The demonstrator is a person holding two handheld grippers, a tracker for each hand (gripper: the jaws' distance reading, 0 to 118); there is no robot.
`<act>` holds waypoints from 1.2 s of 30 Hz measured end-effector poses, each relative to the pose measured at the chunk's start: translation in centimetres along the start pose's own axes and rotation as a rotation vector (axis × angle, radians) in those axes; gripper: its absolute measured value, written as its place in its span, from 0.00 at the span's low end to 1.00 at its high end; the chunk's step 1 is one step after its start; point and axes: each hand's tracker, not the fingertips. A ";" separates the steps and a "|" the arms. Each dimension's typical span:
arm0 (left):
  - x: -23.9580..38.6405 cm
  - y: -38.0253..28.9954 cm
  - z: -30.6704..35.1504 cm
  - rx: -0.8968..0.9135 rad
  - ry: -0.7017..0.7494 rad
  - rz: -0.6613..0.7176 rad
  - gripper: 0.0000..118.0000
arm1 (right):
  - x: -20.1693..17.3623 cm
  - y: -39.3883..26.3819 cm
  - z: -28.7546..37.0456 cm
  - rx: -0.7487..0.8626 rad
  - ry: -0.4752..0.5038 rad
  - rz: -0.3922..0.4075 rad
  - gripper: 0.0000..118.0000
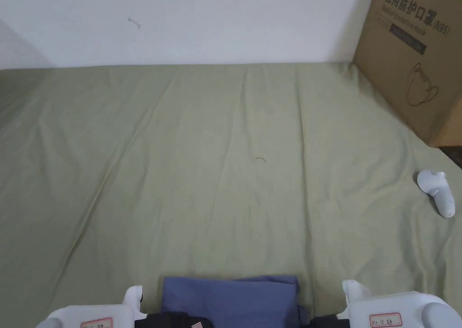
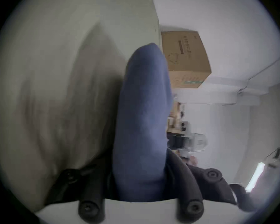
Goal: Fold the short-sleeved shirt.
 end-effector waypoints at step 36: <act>1.8 7.1 33.7 0.155 1.318 -0.376 0.98 | -13.0 0.3 5.1 0.100 -0.065 0.336 0.00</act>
